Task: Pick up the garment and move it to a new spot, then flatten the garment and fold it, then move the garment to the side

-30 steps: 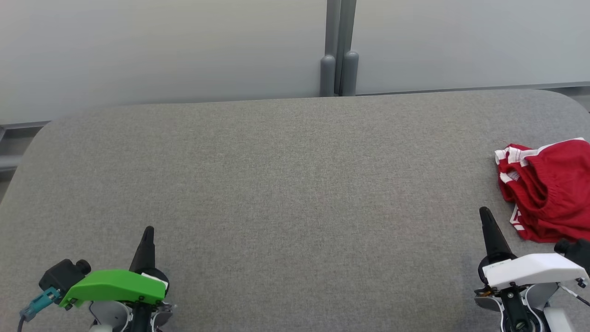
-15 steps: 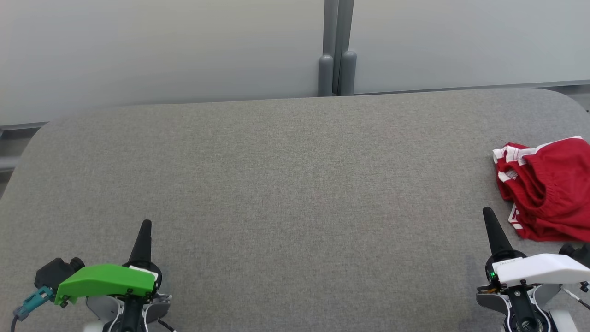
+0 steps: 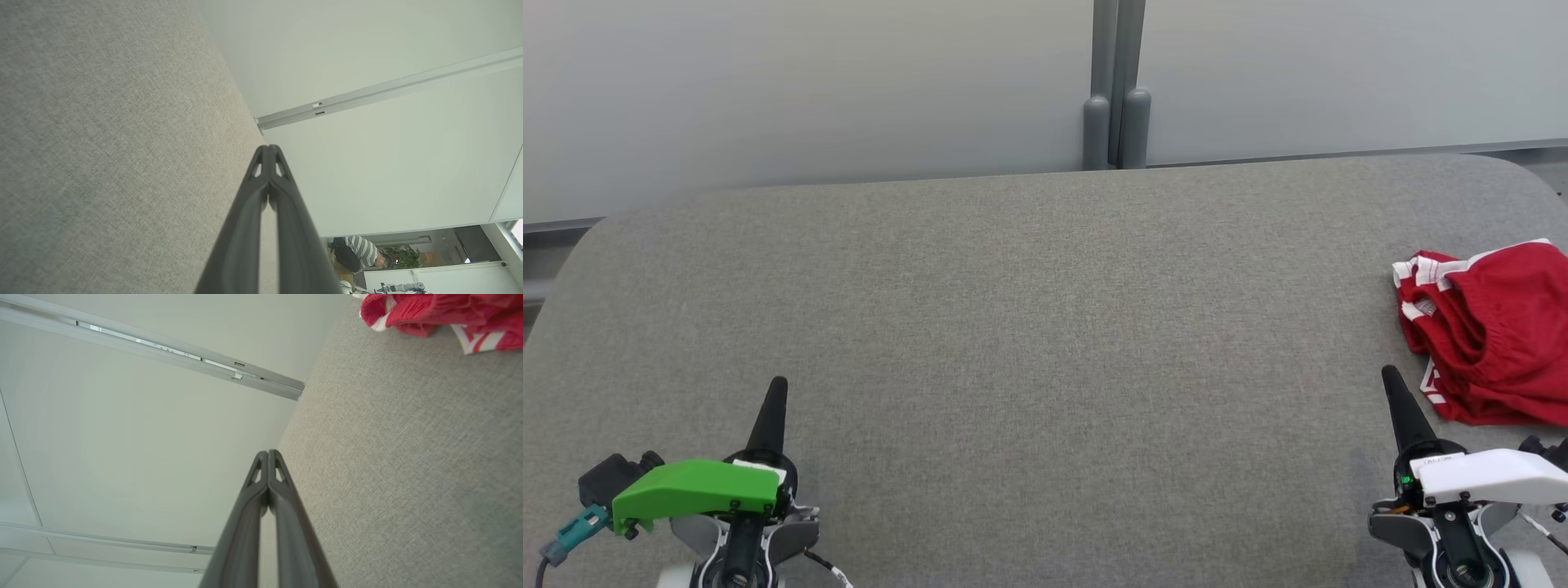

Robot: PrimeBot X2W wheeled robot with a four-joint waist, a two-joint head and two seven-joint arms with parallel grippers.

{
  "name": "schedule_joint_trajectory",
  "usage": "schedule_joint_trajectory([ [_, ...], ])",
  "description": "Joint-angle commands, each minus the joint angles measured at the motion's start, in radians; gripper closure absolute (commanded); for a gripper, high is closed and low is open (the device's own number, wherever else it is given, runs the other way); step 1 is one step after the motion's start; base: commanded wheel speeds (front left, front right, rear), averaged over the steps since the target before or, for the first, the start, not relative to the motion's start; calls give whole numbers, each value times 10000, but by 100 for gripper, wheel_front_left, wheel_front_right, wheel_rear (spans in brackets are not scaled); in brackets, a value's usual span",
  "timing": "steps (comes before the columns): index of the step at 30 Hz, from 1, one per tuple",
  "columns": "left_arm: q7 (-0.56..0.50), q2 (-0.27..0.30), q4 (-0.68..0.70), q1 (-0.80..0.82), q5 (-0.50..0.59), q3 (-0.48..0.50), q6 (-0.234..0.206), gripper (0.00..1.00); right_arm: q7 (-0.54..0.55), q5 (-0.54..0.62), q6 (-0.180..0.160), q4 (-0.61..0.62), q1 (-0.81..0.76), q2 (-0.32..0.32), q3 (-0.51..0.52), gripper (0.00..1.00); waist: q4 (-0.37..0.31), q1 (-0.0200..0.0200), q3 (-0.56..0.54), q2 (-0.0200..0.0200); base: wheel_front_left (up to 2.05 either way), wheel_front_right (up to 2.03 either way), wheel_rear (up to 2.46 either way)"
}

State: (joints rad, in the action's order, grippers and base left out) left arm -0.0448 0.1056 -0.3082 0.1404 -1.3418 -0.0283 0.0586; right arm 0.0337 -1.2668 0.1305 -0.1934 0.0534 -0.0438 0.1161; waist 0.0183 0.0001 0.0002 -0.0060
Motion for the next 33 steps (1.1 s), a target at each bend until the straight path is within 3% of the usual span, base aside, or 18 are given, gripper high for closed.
schedule_joint_trajectory([
  [1, -107, -47, 7, 270, -301, 154, 124, 100, 35, -313, 3, 28, 207, -68, 49, 100, -9, -1, 1, 39, 0, 0, 0],
  [33, -869, -441, -280, 628, -2217, 951, 639, 100, 351, -2853, 4, -167, 284, -86, 237, 100, -144, -1, 23, 55, 0, 0, 0],
])
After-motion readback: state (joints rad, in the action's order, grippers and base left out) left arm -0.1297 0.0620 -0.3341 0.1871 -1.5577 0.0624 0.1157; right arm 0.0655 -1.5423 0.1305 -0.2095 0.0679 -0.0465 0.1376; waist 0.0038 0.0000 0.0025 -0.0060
